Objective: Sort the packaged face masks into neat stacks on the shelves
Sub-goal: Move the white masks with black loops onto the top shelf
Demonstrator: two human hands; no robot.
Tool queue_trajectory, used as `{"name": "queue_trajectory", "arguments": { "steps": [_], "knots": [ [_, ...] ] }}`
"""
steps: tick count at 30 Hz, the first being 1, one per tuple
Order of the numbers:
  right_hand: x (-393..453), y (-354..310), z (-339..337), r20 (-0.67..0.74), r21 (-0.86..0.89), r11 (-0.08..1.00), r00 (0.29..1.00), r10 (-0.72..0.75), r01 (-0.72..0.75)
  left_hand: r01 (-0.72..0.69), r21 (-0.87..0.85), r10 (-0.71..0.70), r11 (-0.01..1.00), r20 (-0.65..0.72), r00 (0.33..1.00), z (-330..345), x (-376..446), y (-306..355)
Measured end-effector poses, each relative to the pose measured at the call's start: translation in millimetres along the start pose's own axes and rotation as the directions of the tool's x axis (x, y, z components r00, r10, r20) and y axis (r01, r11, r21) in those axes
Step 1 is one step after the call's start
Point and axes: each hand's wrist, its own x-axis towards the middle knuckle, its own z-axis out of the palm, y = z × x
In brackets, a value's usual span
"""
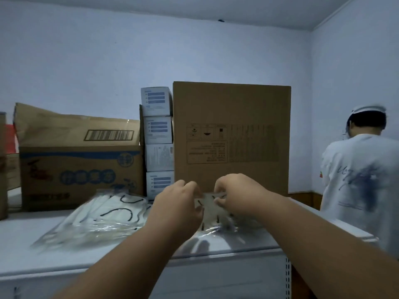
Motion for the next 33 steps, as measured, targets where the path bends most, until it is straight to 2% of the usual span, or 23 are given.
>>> {"name": "queue_trajectory", "arguments": {
  "steps": [5, 9, 13, 15, 18, 21, 24, 26, 28, 33],
  "knots": [
    [-41.3, -78.6, 5.9, -0.200, 0.149, 0.977, 0.972, -0.120, 0.151, 0.004, -0.034, -0.007, 0.999, -0.096, 0.995, -45.3, -71.6, -37.9],
    [-87.7, -142.2, 38.8, -0.389, 0.294, 0.900, 0.900, -0.196, 0.323, 0.054, 0.015, -0.051, 0.998, -0.153, 0.987, -74.0, -152.8, -72.9],
    [-155.8, -186.3, 91.5, -0.555, 0.372, 0.795, 0.801, -0.223, 0.479, 0.129, 0.025, -0.125, 0.991, -0.124, 0.984, -80.5, -254.4, -94.3],
    [-192.6, -199.9, 129.8, -0.566, 0.420, 0.740, 0.789, -0.239, 0.525, 0.172, 0.033, -0.169, 0.984, -0.097, 0.981, -72.5, -304.3, -101.9],
    [-233.8, -210.9, 187.1, -0.471, 0.529, 0.664, 0.834, -0.288, 0.528, 0.242, 0.074, -0.239, 0.967, -0.051, 0.970, -49.0, -361.2, -113.5],
    [-264.5, -209.8, 240.1, -0.331, 0.618, 0.630, 0.882, -0.335, 0.471, 0.344, 0.060, -0.348, 0.937, 0.062, 0.936, -12.1, -405.5, -117.9],
    [-289.9, -188.2, 294.4, -0.158, 0.676, 0.649, 0.929, -0.334, 0.349, 0.424, 0.045, -0.423, 0.905, 0.216, 0.880, 39.3, -439.2, -112.7],
    [-307.3, -165.4, 331.7, 0.034, 0.715, 0.675, 0.956, -0.293, 0.182, 0.476, 0.034, -0.462, 0.879, 0.309, 0.831, 76.6, -457.3, -107.6],
    [-323.1, -140.8, 370.2, 0.234, 0.723, 0.691, 0.941, -0.242, -0.002, 0.535, 0.061, -0.517, 0.843, 0.366, 0.774, 113.5, -472.4, -104.3],
    [-349.9, -99.2, 458.1, 0.428, 0.648, 0.741, 0.888, -0.167, -0.173, 0.612, 0.046, -0.556, 0.790, 0.476, 0.681, 200.7, -498.8, -96.5]
  ]
}}
